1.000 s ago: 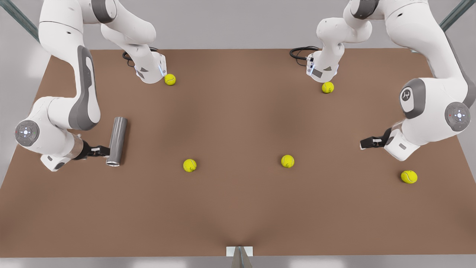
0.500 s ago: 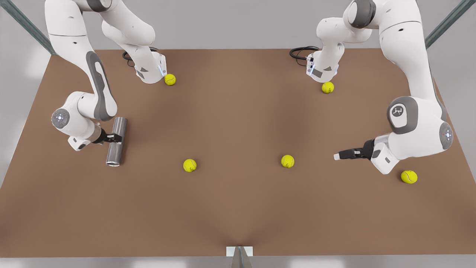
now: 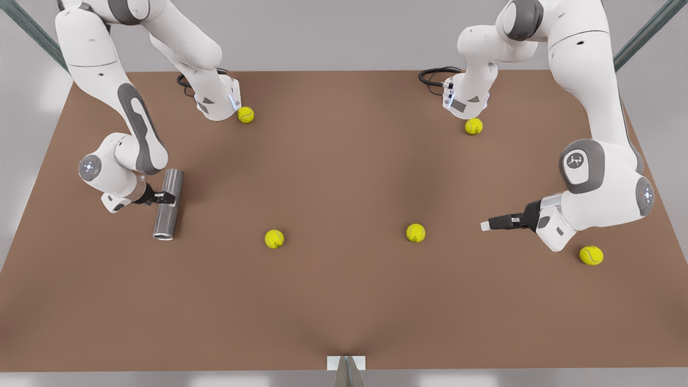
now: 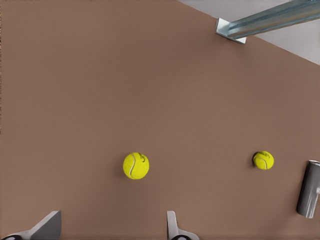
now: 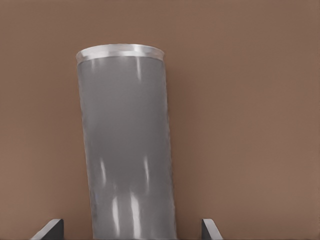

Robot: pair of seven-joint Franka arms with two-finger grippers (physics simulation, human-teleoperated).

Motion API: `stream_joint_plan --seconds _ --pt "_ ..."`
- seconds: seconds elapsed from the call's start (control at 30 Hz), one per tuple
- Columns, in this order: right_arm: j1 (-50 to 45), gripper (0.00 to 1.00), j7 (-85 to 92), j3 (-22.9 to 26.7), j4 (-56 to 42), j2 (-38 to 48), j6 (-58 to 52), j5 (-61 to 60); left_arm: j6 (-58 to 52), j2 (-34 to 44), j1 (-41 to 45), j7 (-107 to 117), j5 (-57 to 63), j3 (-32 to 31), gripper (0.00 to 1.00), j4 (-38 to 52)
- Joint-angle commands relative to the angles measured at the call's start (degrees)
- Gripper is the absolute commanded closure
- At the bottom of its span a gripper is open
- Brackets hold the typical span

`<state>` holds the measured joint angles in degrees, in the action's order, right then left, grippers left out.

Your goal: Put the tennis tube upright

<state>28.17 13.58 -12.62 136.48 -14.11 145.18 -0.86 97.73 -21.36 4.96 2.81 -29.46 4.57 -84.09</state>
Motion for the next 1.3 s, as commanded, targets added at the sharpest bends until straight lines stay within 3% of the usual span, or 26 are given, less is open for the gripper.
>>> stream_joint_plan --seconds 0.0,0.67,0.87,1.27 --pt "0.0 0.00 0.1 0.0 0.2 -0.1 1.0 0.0 0.0 0.0 0.0 0.0 0.0 0.0 0.00 0.0" --pt "-0.1 0.00 0.4 0.0 2.8 -4.3 8.2 2.2 0.1 0.0 0.1 -0.2 0.1 -0.1 0.00 -0.4" --pt "0.0 0.15 0.4 0.0 2.7 -5.0 8.3 3.3 0.2 -0.1 0.0 -0.3 0.1 0.0 0.00 -0.4" --pt "0.1 0.23 1.0 0.0 2.8 -5.0 8.6 3.4 0.4 -0.1 0.0 -0.3 0.3 0.0 0.00 -0.4"
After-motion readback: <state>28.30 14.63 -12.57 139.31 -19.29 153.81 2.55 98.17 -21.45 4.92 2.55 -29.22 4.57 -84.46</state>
